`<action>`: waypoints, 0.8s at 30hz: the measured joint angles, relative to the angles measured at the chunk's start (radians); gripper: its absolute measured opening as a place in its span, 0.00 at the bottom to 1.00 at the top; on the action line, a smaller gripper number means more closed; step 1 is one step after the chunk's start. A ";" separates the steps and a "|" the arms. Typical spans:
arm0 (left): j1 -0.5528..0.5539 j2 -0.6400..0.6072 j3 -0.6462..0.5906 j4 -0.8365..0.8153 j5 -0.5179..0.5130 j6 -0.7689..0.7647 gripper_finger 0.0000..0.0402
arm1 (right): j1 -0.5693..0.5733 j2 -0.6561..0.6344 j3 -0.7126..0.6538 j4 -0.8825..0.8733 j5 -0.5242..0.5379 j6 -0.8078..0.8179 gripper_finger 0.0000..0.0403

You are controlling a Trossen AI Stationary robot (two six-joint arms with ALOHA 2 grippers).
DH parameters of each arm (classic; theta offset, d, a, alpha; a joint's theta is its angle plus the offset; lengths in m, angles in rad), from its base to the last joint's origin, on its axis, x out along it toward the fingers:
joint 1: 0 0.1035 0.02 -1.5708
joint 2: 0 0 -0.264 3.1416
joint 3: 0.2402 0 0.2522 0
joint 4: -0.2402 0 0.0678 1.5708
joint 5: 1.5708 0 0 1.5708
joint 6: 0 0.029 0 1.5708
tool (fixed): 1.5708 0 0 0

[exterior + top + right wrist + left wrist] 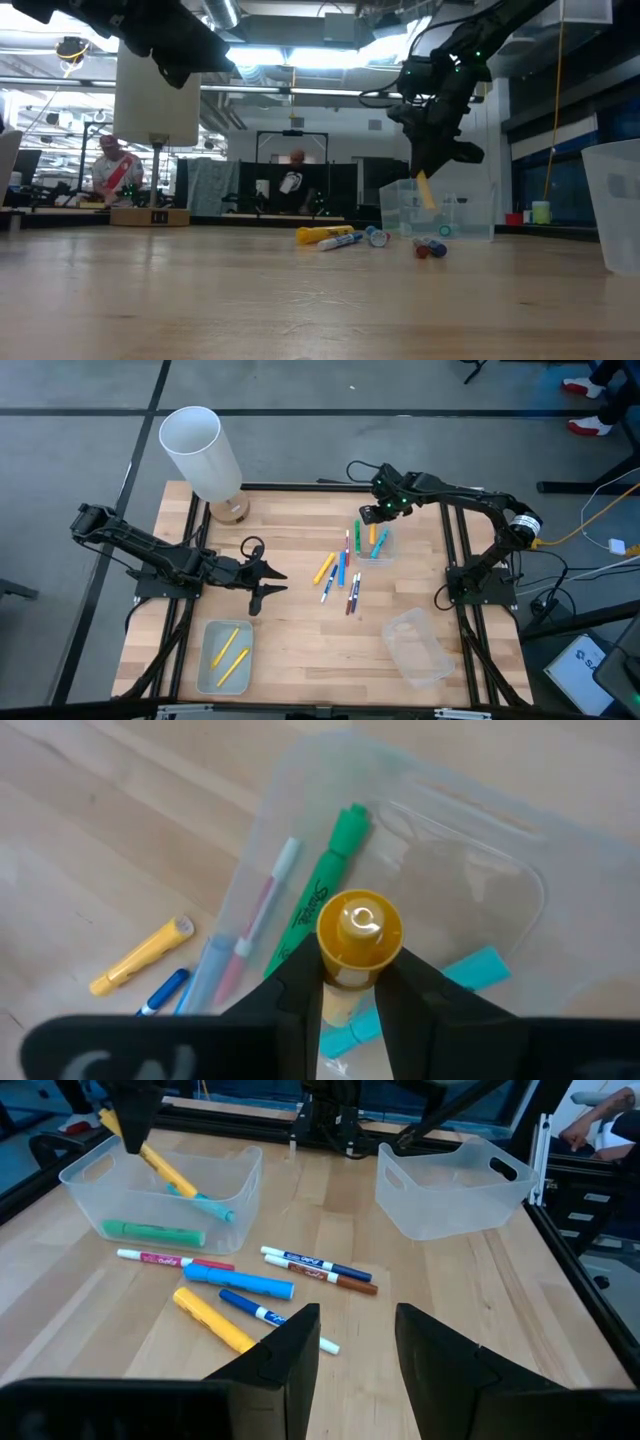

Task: Pick & Place Markers
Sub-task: Put the left yellow highlighter pen into the top transparent bin

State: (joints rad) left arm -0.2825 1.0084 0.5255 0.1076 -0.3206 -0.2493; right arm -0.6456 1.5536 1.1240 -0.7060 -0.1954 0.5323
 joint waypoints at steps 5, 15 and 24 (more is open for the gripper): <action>0.000 0.000 0.000 0.000 0.000 0.000 0.32 | -0.005 0.000 0.000 0.005 0.000 0.002 0.19; 0.000 0.000 0.000 0.000 0.000 -0.002 0.32 | -0.007 0.008 0.000 0.000 -0.002 0.035 0.18; 0.000 0.000 0.000 0.000 0.000 -0.001 0.32 | -0.007 0.090 0.000 0.005 -0.034 0.037 0.21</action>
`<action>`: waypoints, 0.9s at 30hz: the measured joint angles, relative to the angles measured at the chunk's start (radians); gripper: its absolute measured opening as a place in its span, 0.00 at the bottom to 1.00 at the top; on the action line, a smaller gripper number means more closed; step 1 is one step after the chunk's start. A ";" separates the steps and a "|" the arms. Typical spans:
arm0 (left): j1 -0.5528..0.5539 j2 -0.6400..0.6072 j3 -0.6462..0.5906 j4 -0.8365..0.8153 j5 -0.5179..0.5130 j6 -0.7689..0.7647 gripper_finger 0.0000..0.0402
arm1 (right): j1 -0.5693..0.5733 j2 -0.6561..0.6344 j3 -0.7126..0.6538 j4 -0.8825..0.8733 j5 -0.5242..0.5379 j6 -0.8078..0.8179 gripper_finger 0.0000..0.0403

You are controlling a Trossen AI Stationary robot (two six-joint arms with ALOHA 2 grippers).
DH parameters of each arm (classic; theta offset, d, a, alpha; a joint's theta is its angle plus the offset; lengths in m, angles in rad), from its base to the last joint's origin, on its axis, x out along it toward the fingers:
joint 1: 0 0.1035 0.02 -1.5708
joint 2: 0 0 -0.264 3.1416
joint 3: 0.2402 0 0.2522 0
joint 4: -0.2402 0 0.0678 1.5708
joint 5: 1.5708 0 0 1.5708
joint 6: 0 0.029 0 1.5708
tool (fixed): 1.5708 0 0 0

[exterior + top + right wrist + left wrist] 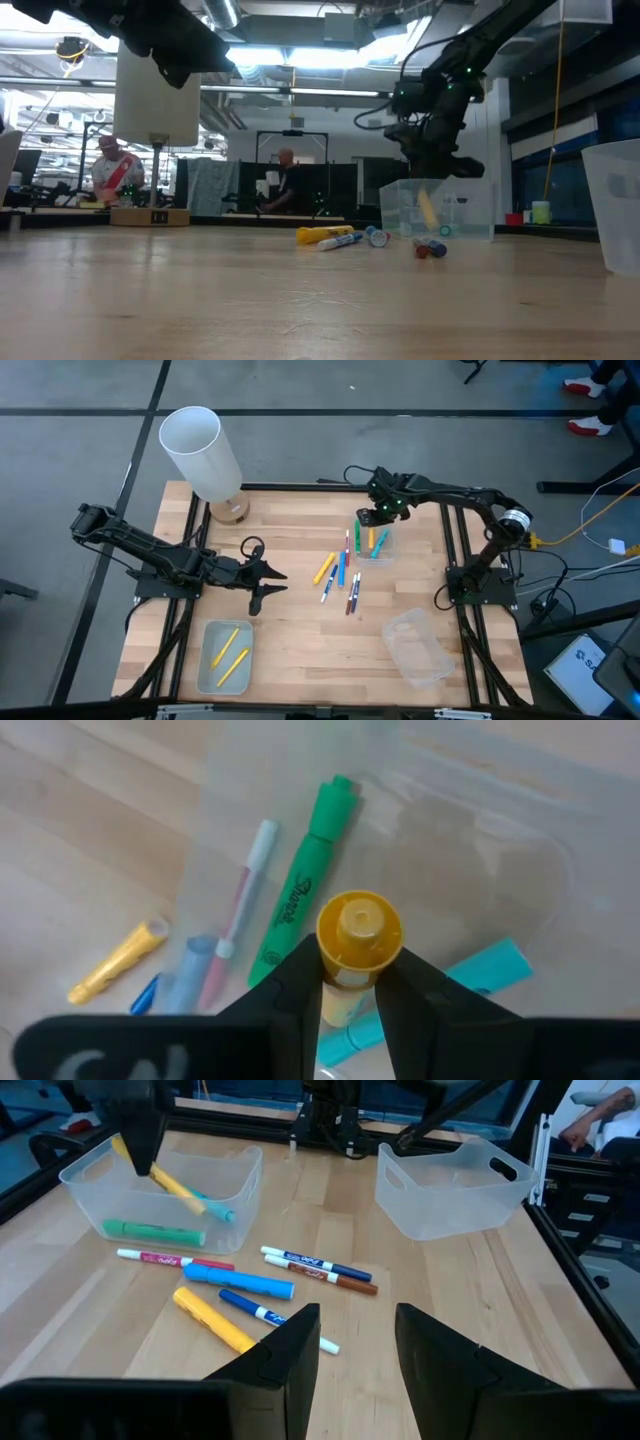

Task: Pick & Place Markers
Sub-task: Put the left yellow highlighter pen into the top transparent bin, then put the yellow highlighter pen into the top transparent bin

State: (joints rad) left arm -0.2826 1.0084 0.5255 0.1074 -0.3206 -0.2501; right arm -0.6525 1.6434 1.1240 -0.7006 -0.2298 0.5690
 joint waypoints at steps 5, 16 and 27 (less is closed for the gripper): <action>0.000 0.000 0.000 -0.005 0.000 0.001 0.32 | 0.000 0.032 0.000 0.001 -0.002 -0.001 0.21; 0.000 0.000 0.000 -0.008 0.000 0.002 0.32 | 0.000 0.034 0.000 0.004 0.008 -0.017 0.30; 0.000 0.000 0.001 -0.014 0.000 0.002 0.32 | 0.000 0.003 0.000 -0.015 -0.007 -0.093 0.36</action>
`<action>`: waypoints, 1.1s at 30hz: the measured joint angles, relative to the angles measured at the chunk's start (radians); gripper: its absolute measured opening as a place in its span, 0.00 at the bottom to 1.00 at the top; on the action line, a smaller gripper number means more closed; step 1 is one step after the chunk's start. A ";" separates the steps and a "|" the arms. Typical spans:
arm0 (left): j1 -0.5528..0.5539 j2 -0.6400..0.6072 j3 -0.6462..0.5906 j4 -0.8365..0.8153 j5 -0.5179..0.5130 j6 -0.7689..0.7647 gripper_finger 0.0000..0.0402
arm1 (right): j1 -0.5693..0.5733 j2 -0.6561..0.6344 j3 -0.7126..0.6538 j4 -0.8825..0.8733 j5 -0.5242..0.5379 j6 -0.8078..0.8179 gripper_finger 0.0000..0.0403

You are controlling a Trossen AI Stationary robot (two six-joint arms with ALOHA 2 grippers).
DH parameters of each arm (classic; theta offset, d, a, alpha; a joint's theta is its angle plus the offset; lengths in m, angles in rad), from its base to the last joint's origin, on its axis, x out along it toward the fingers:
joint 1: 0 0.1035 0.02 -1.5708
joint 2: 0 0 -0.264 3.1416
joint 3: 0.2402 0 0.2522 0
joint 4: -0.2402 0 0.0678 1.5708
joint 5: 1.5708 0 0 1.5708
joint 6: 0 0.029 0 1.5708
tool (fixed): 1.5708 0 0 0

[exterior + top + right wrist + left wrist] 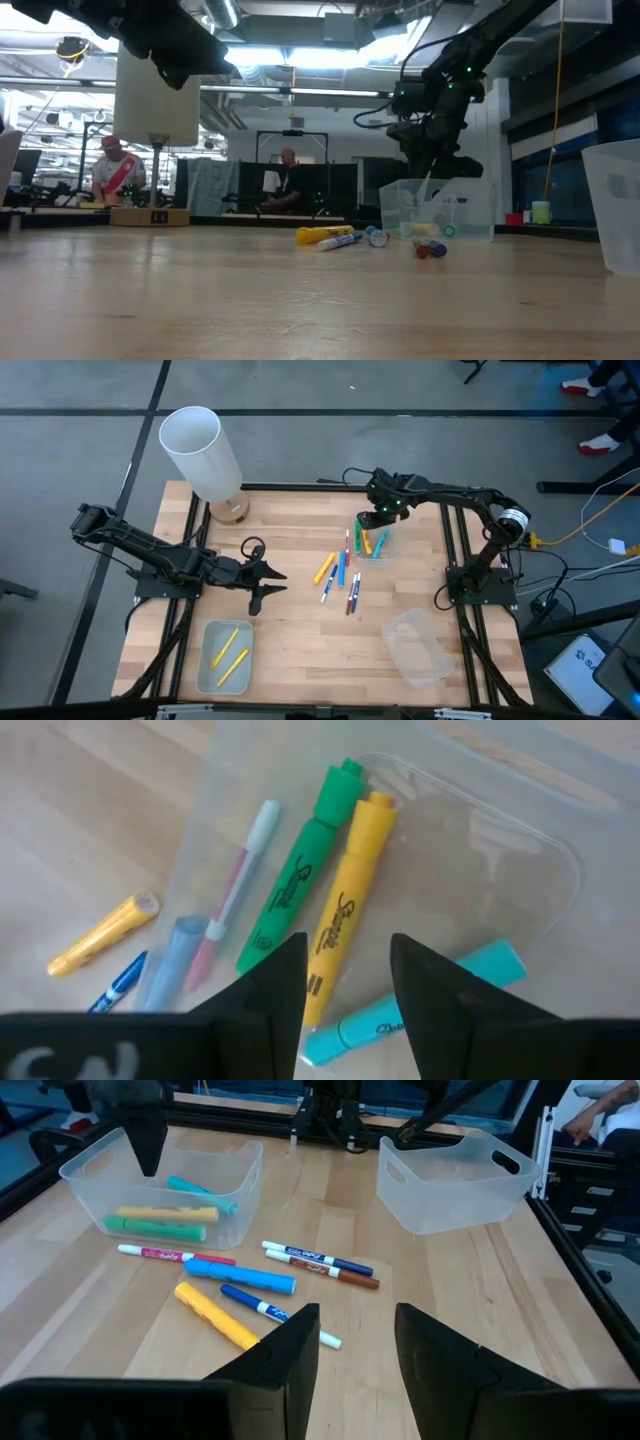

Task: Pick & Place Markers
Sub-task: Put the yellow highlighter pen into the top transparent bin

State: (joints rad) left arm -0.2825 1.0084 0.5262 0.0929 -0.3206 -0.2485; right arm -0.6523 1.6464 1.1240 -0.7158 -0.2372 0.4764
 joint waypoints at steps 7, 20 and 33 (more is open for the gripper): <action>0.000 0.000 0.000 0.000 0.000 0.000 0.32 | 0.018 -0.130 0.000 -0.018 0.002 -0.058 0.36; 0.000 0.000 0.000 0.000 0.000 -0.001 0.32 | 0.291 -0.485 0.000 -0.031 0.221 -0.308 0.36; 0.001 0.000 0.000 0.001 -0.035 -0.023 0.32 | 0.700 -0.830 -0.413 0.471 0.366 -0.400 0.36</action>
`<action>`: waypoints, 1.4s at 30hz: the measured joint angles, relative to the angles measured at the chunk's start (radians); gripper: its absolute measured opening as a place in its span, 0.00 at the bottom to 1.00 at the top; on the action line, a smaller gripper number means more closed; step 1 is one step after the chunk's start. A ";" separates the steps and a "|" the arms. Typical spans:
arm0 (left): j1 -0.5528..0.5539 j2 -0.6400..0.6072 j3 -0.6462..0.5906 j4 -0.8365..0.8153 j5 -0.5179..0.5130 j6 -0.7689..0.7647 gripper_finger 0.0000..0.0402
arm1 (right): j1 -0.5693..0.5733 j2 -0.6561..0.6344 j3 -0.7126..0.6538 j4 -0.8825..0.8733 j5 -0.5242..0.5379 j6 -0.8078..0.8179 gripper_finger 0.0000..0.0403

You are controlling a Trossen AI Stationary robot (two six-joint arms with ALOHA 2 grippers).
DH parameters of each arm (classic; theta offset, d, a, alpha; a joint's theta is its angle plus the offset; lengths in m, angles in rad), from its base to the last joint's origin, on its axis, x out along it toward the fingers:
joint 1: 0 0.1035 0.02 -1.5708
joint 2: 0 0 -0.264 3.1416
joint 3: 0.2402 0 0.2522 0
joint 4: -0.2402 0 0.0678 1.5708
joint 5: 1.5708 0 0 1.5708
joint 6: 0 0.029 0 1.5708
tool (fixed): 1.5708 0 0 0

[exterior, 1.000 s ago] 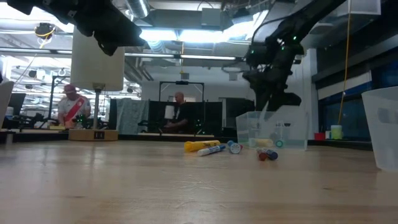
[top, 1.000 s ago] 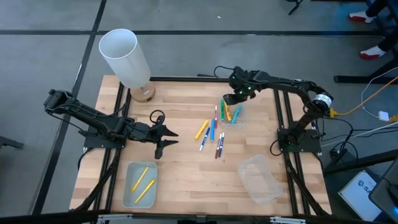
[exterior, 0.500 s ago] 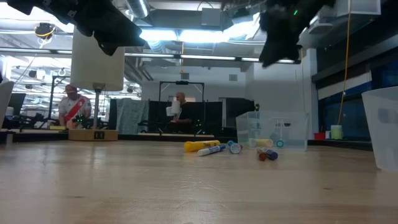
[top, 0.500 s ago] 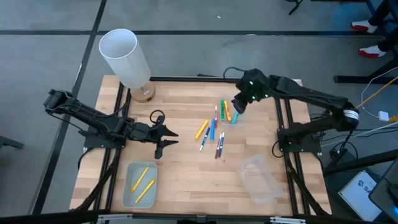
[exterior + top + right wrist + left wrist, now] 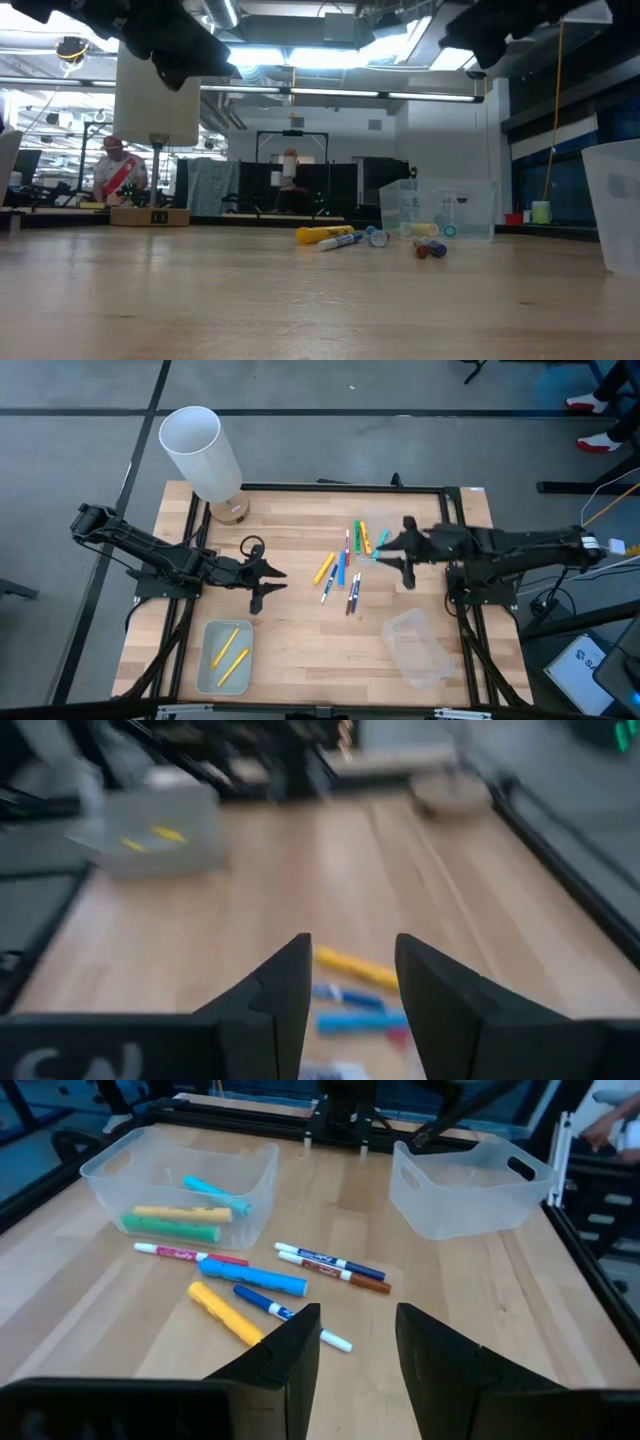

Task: Pick & Place Markers
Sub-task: Put the yellow highlighter pen into the top transparent bin

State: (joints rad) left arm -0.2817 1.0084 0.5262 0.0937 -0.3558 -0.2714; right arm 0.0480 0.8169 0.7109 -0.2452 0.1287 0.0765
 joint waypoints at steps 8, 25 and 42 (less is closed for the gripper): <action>0.008 0.000 0.000 0.000 -0.019 -0.128 0.32 | 0.097 -0.171 -0.289 0.533 -0.142 -0.180 0.36; 0.119 0.000 0.000 0.024 -0.014 -0.261 0.32 | 0.099 -0.310 -0.625 0.912 -0.267 -0.293 0.36; 0.160 0.338 0.333 -0.271 0.118 -0.168 0.31 | 0.070 -0.629 -0.704 0.608 -0.335 -0.295 0.36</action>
State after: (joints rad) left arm -0.1215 1.3460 0.8593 -0.1772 -0.2378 -0.4397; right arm 0.1177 0.1877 0.0071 0.3626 -0.2068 -0.2180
